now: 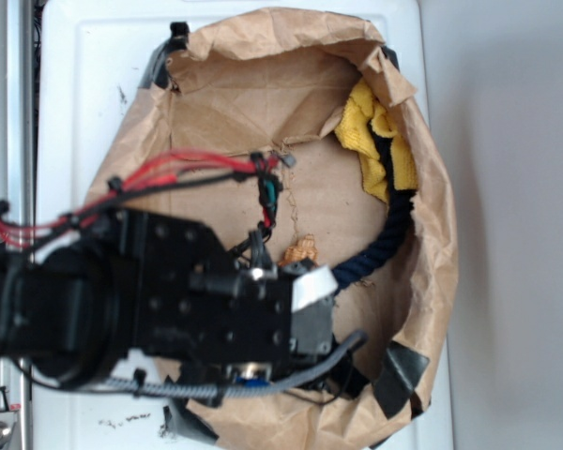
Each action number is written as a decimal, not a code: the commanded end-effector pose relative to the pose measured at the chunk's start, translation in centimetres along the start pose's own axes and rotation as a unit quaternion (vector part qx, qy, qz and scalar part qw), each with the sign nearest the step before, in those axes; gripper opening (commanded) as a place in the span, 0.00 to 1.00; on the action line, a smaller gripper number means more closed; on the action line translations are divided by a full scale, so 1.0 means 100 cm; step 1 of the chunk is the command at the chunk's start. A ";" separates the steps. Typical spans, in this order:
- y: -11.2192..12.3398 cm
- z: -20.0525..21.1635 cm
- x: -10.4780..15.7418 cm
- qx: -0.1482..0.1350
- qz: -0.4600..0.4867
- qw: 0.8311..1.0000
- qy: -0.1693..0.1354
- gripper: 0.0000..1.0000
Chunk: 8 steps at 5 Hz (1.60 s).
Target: Grab the shell.
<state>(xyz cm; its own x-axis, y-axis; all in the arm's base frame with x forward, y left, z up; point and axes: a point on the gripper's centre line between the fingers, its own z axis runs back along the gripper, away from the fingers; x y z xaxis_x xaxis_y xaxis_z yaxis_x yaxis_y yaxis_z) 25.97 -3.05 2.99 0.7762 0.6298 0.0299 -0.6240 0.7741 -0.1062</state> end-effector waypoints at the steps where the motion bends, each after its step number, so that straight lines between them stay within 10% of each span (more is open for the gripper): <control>1: 0.019 0.066 0.037 -0.061 0.023 0.998 -0.007 1.00; 7: 0.005 -0.017 0.028 0.012 0.004 0.998 -0.059 1.00; 8: 0.001 -0.023 0.027 0.025 0.009 0.997 -0.069 0.15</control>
<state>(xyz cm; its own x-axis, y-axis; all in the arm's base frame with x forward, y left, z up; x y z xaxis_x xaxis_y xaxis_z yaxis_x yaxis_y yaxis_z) 28.62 -1.76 1.41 0.7406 0.6482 0.1772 -0.6471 0.7590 -0.0719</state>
